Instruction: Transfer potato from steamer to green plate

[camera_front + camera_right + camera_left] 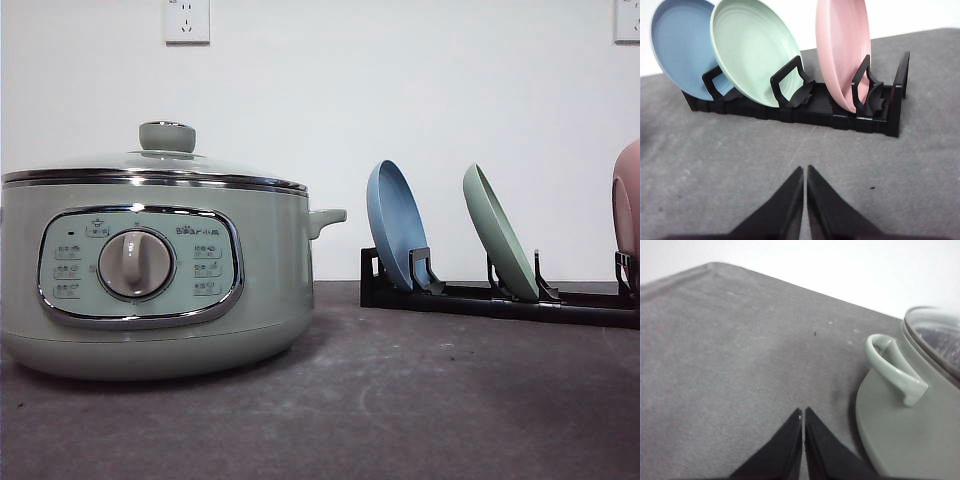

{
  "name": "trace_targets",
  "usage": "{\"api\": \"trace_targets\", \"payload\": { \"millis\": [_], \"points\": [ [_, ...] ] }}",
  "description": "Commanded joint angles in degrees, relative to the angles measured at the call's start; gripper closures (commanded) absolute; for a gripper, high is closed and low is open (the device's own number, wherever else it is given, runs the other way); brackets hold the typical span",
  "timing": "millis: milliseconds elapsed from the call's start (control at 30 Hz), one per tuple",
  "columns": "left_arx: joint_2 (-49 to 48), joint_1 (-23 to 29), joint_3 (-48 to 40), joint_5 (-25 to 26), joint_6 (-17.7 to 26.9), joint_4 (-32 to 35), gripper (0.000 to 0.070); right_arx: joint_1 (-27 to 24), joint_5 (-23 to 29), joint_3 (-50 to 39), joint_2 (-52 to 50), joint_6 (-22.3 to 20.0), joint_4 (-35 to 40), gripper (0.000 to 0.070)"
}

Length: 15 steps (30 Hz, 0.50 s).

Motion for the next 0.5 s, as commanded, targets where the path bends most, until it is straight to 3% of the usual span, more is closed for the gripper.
{"api": "trace_targets", "payload": {
  "millis": [0,200,467],
  "points": [
    [-0.1,0.1,-0.6,0.2,-3.9,-0.1,0.0700,-0.1,-0.1,-0.2,-0.1,4.8,0.6,0.0700],
    [-0.1,0.1,0.6,1.6,-8.0,-0.1,0.0700,-0.1,-1.7,0.9,-0.1,8.9,0.7,0.0700],
    [1.1,0.1,7.0,4.6,-8.3,-1.4,0.0699,-0.1,-1.5,7.7,0.0,9.0,0.5,0.0700]
  ]
}}
